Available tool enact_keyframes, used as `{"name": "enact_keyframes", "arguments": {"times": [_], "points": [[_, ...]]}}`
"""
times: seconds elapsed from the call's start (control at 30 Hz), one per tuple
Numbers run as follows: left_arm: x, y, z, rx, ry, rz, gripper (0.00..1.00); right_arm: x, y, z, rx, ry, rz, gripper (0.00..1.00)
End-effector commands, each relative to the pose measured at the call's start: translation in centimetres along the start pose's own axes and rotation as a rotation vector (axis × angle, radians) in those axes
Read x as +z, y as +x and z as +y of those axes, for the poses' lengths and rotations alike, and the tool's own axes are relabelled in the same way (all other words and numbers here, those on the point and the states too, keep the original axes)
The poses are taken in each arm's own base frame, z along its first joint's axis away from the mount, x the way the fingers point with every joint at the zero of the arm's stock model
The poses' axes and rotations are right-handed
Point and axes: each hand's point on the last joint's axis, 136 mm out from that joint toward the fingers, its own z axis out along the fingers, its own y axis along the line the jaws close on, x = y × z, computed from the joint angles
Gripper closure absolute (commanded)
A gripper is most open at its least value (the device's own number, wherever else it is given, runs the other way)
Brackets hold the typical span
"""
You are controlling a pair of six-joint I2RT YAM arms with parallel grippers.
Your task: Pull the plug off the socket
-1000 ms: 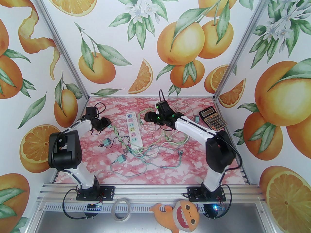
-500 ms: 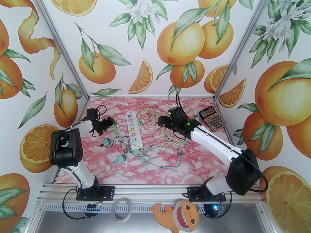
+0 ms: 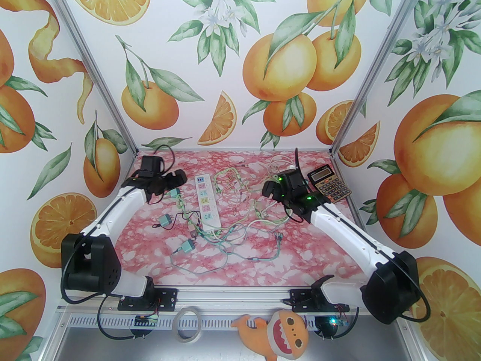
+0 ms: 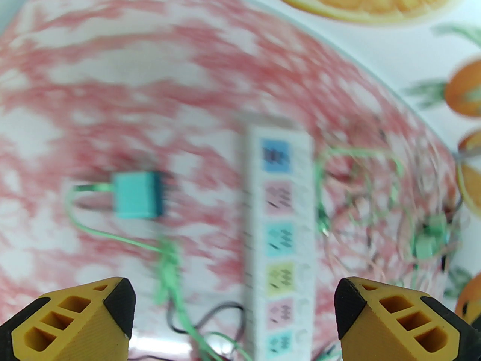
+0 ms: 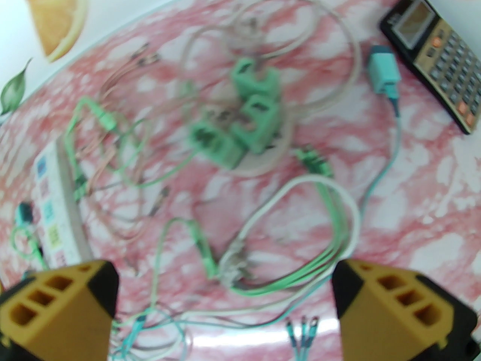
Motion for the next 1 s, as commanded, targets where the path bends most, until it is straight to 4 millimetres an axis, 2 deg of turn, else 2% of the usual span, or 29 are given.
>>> {"name": "enact_keyframes", "arguments": {"times": [0.0,0.03,0.13,0.3,0.4,0.57,0.7,0.8,0.97], "points": [[-0.3,0.9,-4.5,0.124,0.023,-0.015,0.10,-0.5,-0.4,-2.1,0.018,0.028,0.003,0.00],[-0.1,1.7,-6.6,0.168,0.057,-0.011,0.11,-0.5,-0.5,-2.7,0.024,0.037,-0.002,0.00],[0.9,3.4,-10.9,0.263,0.109,0.005,0.15,-0.6,-0.9,-4.2,0.051,0.056,-0.005,0.00],[2.8,6.7,-17.1,0.397,0.194,0.050,0.22,-1.2,-1.0,-6.0,0.079,0.071,-0.010,0.00],[3.9,8.8,-20.1,0.470,0.236,0.080,0.25,-1.4,-0.9,-6.7,0.094,0.073,-0.010,0.00],[5.3,11.5,-23.8,0.561,0.283,0.115,0.34,-1.8,-0.4,-7.5,0.096,0.076,0.002,0.00],[6.3,14.0,-26.3,0.626,0.313,0.143,0.37,-1.7,0.2,-7.6,0.084,0.063,0.019,0.00],[7.3,15.7,-27.5,0.653,0.328,0.173,0.38,-1.5,0.4,-7.4,0.073,0.047,0.037,0.00],[9.3,16.8,-29.1,0.686,0.351,0.184,0.41,-1.2,0.7,-6.9,0.066,0.024,0.062,0.00]]}}
